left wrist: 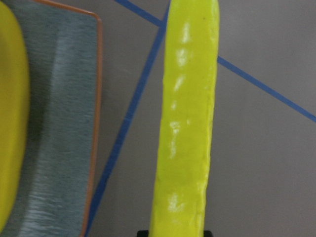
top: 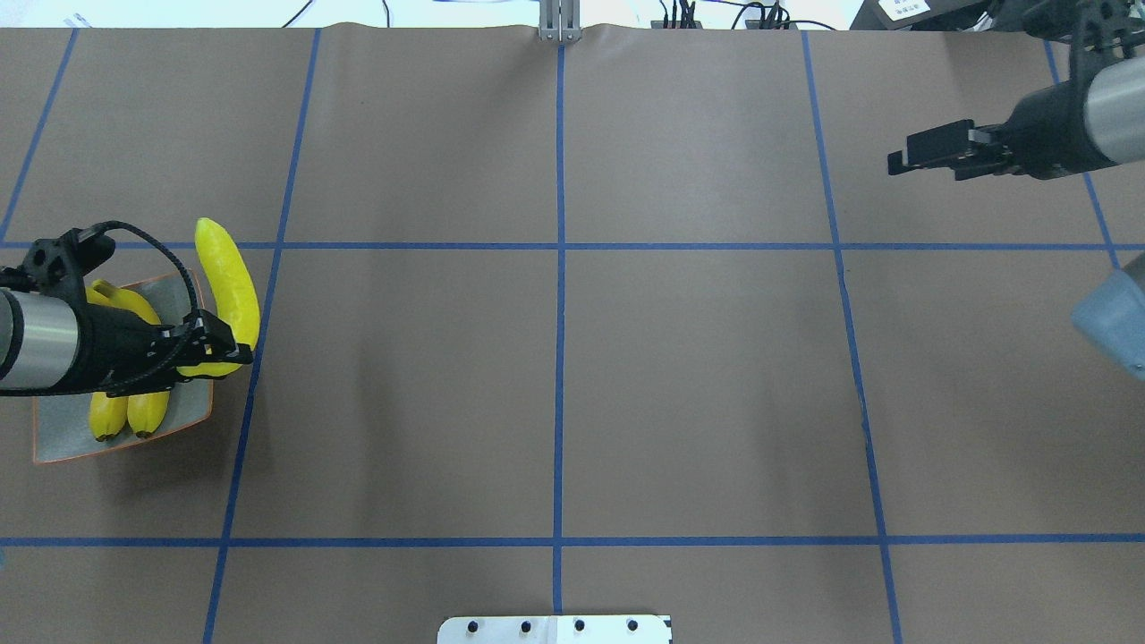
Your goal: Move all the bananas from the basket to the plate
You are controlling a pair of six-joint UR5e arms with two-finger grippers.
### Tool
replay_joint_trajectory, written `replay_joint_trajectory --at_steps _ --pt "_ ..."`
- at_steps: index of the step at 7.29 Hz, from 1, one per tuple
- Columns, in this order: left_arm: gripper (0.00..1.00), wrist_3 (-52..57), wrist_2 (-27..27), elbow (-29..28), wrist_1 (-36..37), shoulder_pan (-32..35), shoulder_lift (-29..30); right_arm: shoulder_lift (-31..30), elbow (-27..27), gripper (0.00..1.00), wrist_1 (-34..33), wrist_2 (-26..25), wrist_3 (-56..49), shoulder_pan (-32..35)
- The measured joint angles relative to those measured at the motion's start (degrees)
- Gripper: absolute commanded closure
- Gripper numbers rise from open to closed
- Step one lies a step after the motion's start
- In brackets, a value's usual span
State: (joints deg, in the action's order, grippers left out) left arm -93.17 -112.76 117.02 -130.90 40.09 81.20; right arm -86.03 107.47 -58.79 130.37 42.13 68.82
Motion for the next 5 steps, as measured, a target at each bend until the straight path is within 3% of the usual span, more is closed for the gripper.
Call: replay_joint_trajectory --at_steps 1,2,3,4,5 --pt "0.8 0.1 0.8 -0.9 0.1 0.0 -1.2 -2.8 -1.7 0.0 0.0 1.7 -7.8 3.6" --pt "0.54 0.4 1.6 -1.9 0.2 0.0 -1.6 -5.2 -3.6 0.0 0.0 2.8 -15.4 6.9" --pt "0.12 1.9 2.1 -2.7 0.7 0.0 -1.9 -6.6 -6.5 0.0 0.0 4.6 -23.6 10.5" --pt "0.0 4.9 2.3 -3.3 1.4 0.1 -2.2 -7.3 -10.6 0.0 0.0 6.7 -32.6 14.6" --pt "0.0 7.5 2.5 -3.4 1.7 0.5 -2.5 -7.6 -14.4 0.0 0.0 8.0 -39.9 17.9"
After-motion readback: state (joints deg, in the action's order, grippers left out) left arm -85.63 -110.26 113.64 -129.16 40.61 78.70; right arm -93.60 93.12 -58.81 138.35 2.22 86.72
